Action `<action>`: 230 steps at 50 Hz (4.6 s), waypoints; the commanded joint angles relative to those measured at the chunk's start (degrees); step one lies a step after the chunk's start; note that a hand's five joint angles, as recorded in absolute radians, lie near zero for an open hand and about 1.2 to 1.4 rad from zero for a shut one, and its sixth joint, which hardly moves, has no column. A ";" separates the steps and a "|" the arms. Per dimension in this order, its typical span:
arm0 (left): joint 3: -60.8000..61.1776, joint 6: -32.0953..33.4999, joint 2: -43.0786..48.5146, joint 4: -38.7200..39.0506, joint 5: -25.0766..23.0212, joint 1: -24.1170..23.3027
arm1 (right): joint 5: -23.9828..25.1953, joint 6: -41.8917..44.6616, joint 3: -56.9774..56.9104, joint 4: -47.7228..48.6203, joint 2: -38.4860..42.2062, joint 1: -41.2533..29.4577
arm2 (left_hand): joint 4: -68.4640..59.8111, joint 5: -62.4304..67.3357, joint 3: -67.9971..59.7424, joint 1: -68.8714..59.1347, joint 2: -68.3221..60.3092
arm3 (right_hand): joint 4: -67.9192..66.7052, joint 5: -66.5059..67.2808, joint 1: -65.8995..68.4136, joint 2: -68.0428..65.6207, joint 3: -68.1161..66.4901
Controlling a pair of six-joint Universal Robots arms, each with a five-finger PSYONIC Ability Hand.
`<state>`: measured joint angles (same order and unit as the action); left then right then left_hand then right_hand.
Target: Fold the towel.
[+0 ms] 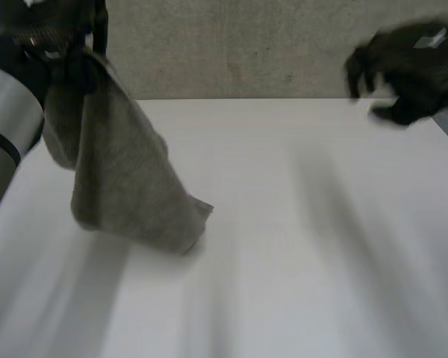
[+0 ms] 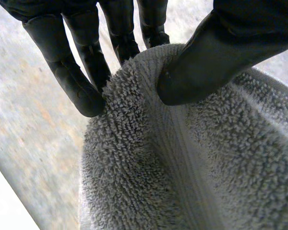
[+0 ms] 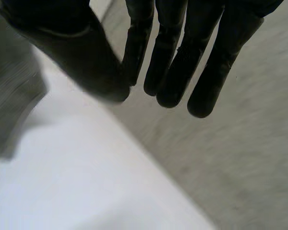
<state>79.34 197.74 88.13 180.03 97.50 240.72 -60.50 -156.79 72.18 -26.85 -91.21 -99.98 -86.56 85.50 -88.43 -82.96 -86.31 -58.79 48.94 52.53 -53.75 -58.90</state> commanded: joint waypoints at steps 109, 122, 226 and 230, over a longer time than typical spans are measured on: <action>14.19 -28.90 24.44 9.13 -8.73 -15.62 | -13.33 -20.22 22.04 28.96 12.02 -13.93 | 54.47 -63.42 56.35 50.88 54.23 | -20.77 20.61 27.03 -25.81 -20.66; 5.47 -32.25 31.05 -2.75 -7.77 -19.58 | -13.77 -8.02 27.48 28.96 11.32 -5.59 | 54.47 -63.42 56.35 50.88 54.23 | 36.48 -36.63 -30.21 31.44 36.59; -8.06 -38.13 39.49 -4.51 0.58 -31.10 | -5.06 -13.19 37.42 38.97 3.66 2.07 | 57.33 -66.28 59.20 53.74 57.09 | -21.21 21.06 27.47 -26.25 -21.10; -8.33 -37.35 40.71 -4.42 0.58 -31.10 | -5.06 -13.19 37.42 39.15 4.55 2.16 | 57.84 -66.78 59.71 54.24 57.59 | -21.21 21.06 27.47 -26.25 -21.10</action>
<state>71.25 159.41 127.52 175.50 97.79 209.95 -65.53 -169.98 109.47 11.31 -88.20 -97.89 -34.69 33.29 -34.23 -34.48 -34.31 -76.65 65.56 75.58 -73.98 -76.39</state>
